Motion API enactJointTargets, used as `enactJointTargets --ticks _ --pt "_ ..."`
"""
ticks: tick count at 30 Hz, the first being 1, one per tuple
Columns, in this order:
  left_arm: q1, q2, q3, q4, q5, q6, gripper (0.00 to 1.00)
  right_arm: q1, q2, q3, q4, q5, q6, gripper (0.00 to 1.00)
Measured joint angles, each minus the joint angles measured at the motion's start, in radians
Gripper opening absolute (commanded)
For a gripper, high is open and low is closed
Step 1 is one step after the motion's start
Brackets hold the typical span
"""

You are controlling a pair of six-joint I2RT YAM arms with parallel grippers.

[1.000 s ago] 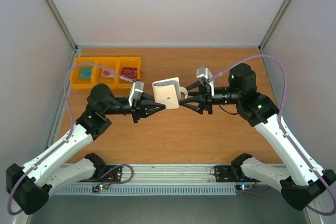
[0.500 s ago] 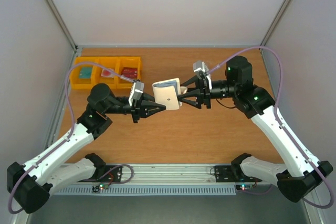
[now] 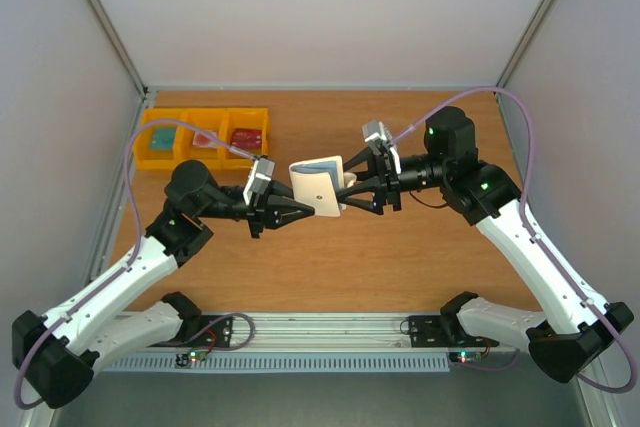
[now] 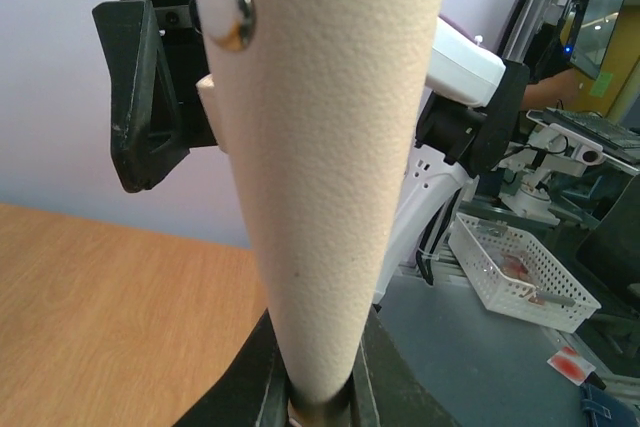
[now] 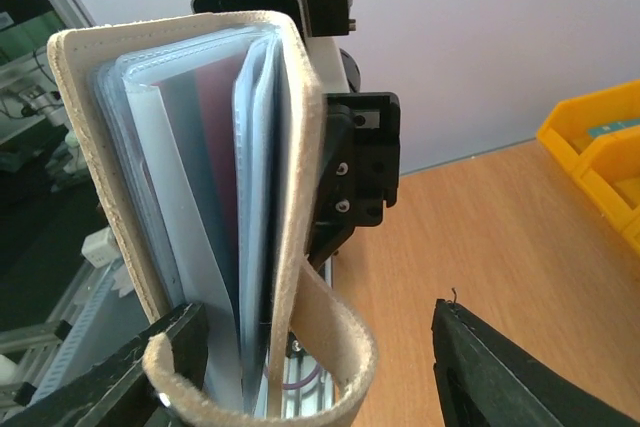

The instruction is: Take the credit cards out of the card holder

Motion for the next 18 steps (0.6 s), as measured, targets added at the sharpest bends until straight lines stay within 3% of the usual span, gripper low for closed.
enactJointTargets --ticks 7,10,18 --pt "-0.001 0.001 -0.005 0.000 0.015 0.002 0.00 0.012 -0.010 0.010 -0.060 0.027 -0.029 0.66" --pt "-0.001 0.003 -0.005 0.000 0.019 0.004 0.00 0.017 -0.017 0.010 -0.071 0.039 -0.030 0.73" --pt "-0.007 0.005 -0.007 -0.007 0.042 0.015 0.00 0.037 -0.018 0.018 -0.121 0.043 -0.069 0.81"
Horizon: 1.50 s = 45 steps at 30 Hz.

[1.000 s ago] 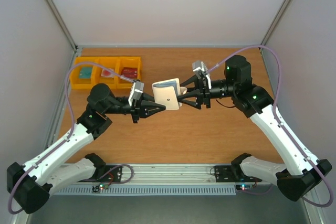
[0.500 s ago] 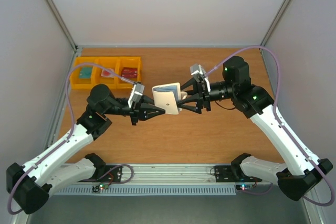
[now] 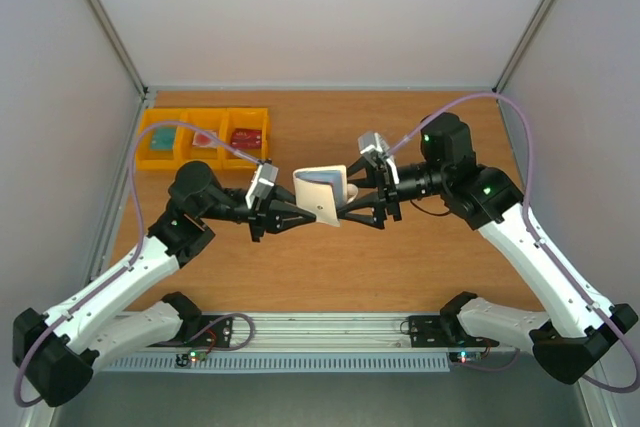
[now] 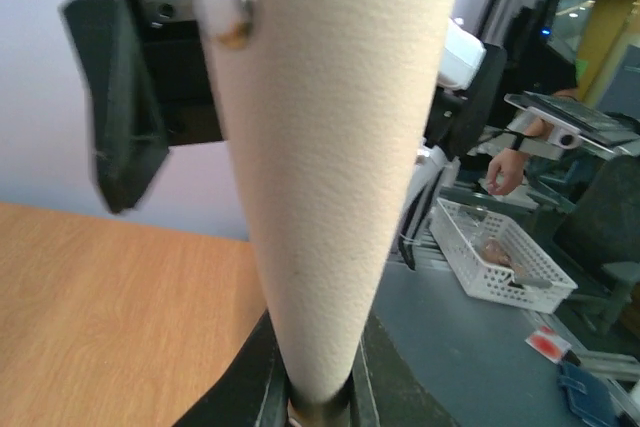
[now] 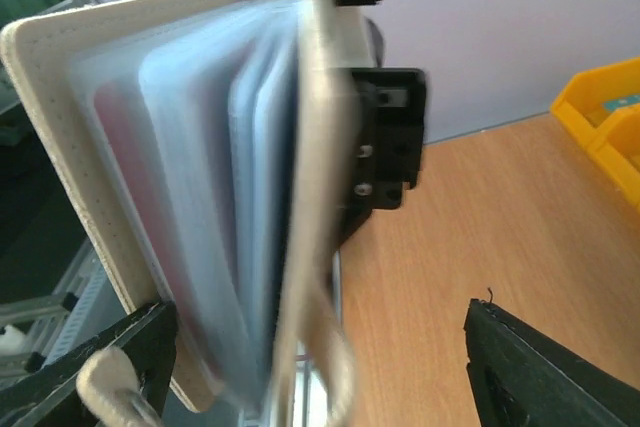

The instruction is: Take the credit cards out of the card holder

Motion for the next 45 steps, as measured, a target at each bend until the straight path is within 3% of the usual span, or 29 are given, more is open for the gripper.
enactJointTargets --ticks 2,5,8,10,16,26,34,39,45 --pt "-0.001 0.000 0.000 0.000 -0.018 0.000 0.00 0.023 0.002 0.002 -0.012 0.004 -0.009 0.76" --pt "-0.002 0.014 -0.003 -0.012 -0.057 0.000 0.00 0.069 0.005 0.002 -0.037 0.010 -0.026 0.54" --pt "-0.003 0.016 -0.006 -0.014 -0.073 0.000 0.00 0.080 0.005 -0.003 -0.029 0.030 -0.013 0.49" --pt "-0.003 0.016 -0.006 -0.014 -0.075 0.000 0.00 0.080 0.003 -0.010 -0.010 0.044 0.000 0.49" --pt "-0.003 0.014 -0.012 -0.017 -0.092 0.009 0.00 0.080 -0.018 -0.031 0.018 0.054 0.002 0.62" --pt "-0.003 0.001 -0.043 -0.016 -0.087 0.043 0.00 -0.069 -0.051 -0.019 0.008 -0.066 -0.008 0.45" --pt "-0.003 0.001 -0.046 -0.016 -0.077 0.069 0.00 -0.070 -0.015 0.000 0.096 -0.093 0.082 0.39" --pt "-0.002 0.001 -0.047 -0.016 -0.077 0.069 0.00 -0.070 -0.005 -0.002 0.146 -0.073 0.124 0.30" --pt "-0.002 0.001 -0.047 -0.016 -0.077 0.069 0.00 -0.064 0.005 -0.002 0.154 -0.066 0.138 0.45"
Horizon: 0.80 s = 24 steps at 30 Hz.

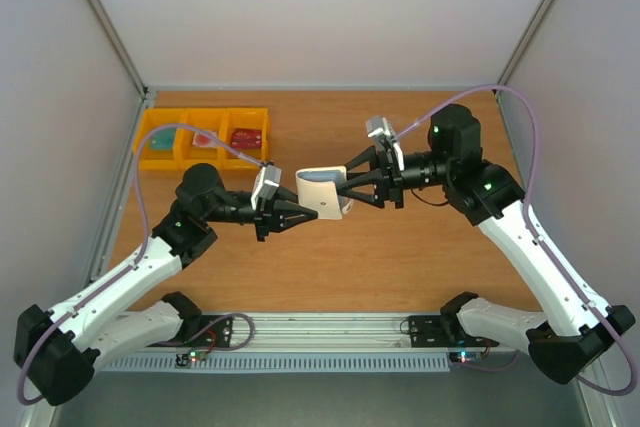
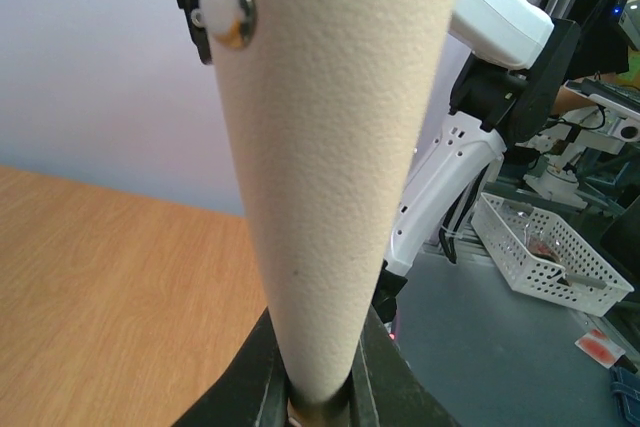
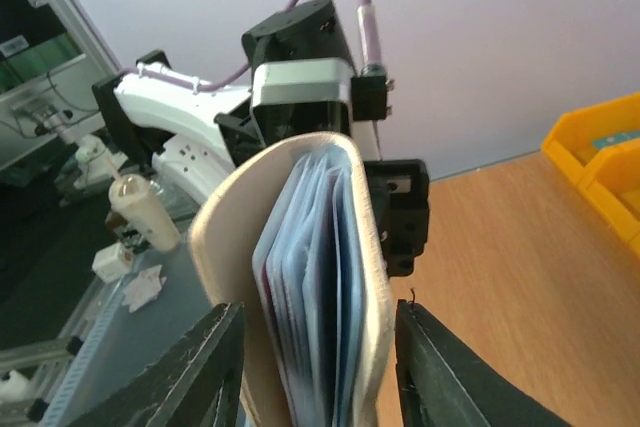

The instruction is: Take the credit cards out of the card holder

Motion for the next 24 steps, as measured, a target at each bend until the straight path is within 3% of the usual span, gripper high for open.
enactJointTargets --ticks 9,13,16,18,21,22,24 --pt "0.003 0.001 -0.002 0.000 0.007 -0.001 0.00 0.076 0.021 -0.002 -0.096 0.072 -0.068 0.41" --pt "0.003 0.003 -0.002 0.000 0.010 -0.001 0.00 0.105 0.030 -0.002 -0.094 0.088 -0.075 0.22" --pt "0.003 0.007 -0.002 0.002 0.010 -0.005 0.00 0.116 0.043 -0.003 -0.079 0.094 -0.072 0.02" --pt "0.003 0.008 -0.002 0.002 0.008 -0.011 0.02 0.116 0.045 -0.005 -0.070 0.112 -0.062 0.01" --pt "0.003 0.007 -0.011 0.007 -0.007 -0.024 0.58 0.118 0.038 -0.014 -0.061 0.146 -0.042 0.01" --pt "0.003 0.005 -0.016 0.010 -0.023 -0.024 0.66 0.118 0.037 -0.017 -0.061 0.168 -0.031 0.01" --pt "0.002 -0.002 -0.029 0.007 -0.067 -0.027 0.71 0.119 0.039 -0.017 -0.071 0.232 0.001 0.01"
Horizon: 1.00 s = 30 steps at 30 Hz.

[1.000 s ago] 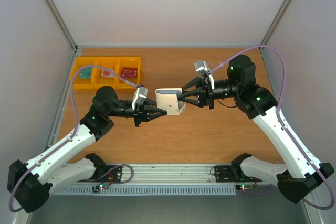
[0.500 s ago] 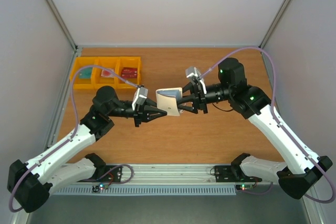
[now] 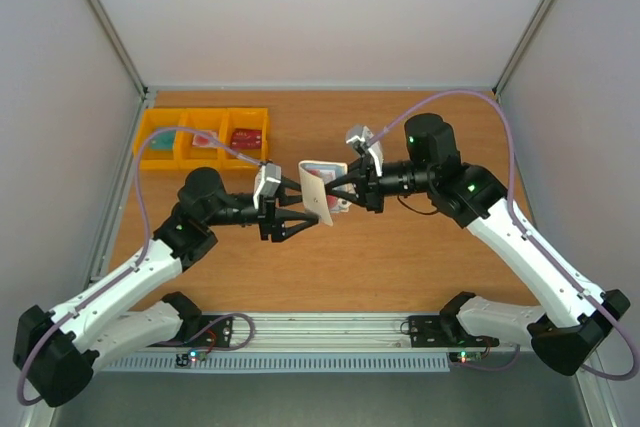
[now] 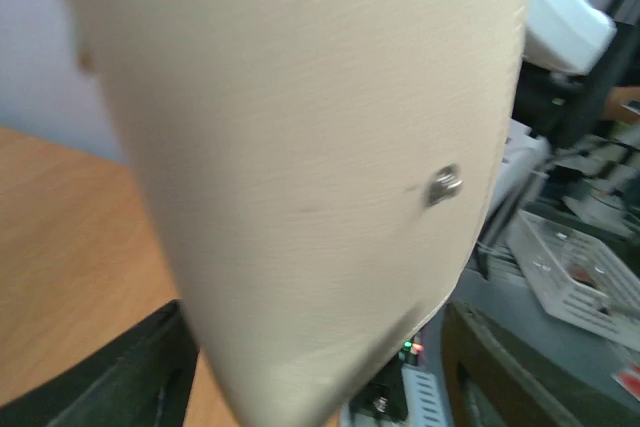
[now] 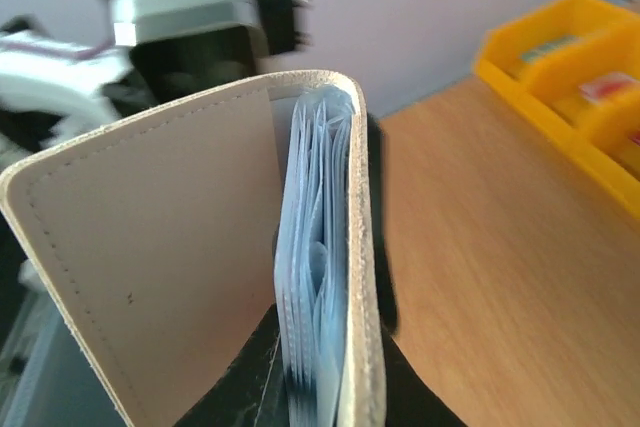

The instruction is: Take the credit cards out of the card holder

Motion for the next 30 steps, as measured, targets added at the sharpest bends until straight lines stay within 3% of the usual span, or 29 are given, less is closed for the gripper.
enactJointTargets --ticks 3,7,9,10,15,19,22,25,30 --pt "0.000 -0.026 -0.013 -0.034 -0.106 0.029 0.75 0.001 0.007 0.015 -0.060 0.167 0.055 0.01" --pt "0.000 -0.053 -0.020 -0.085 -0.298 0.089 0.80 0.018 0.076 0.133 -0.227 0.546 0.163 0.01" --pt "0.000 -0.056 -0.020 -0.099 -0.380 0.113 0.95 0.034 0.122 0.183 -0.285 0.725 0.201 0.01" --pt "0.000 -0.055 -0.021 -0.108 -0.412 0.122 0.99 0.052 0.148 0.203 -0.313 0.809 0.216 0.01" --pt "0.000 -0.055 -0.032 -0.122 -0.487 0.121 0.99 0.172 0.275 0.287 -0.429 1.062 0.245 0.01" --pt "0.000 -0.045 -0.036 -0.125 -0.524 0.095 0.99 0.206 0.305 0.310 -0.453 1.091 0.244 0.01" --pt "0.000 -0.036 -0.037 -0.134 -0.560 0.074 0.93 0.205 0.296 0.312 -0.451 1.046 0.224 0.01" --pt "0.000 -0.031 -0.043 -0.153 -0.599 0.063 0.82 0.204 0.278 0.310 -0.435 0.940 0.180 0.01" --pt "0.000 -0.034 -0.056 -0.187 -0.652 0.080 0.54 0.164 0.182 0.259 -0.381 0.659 0.113 0.01"
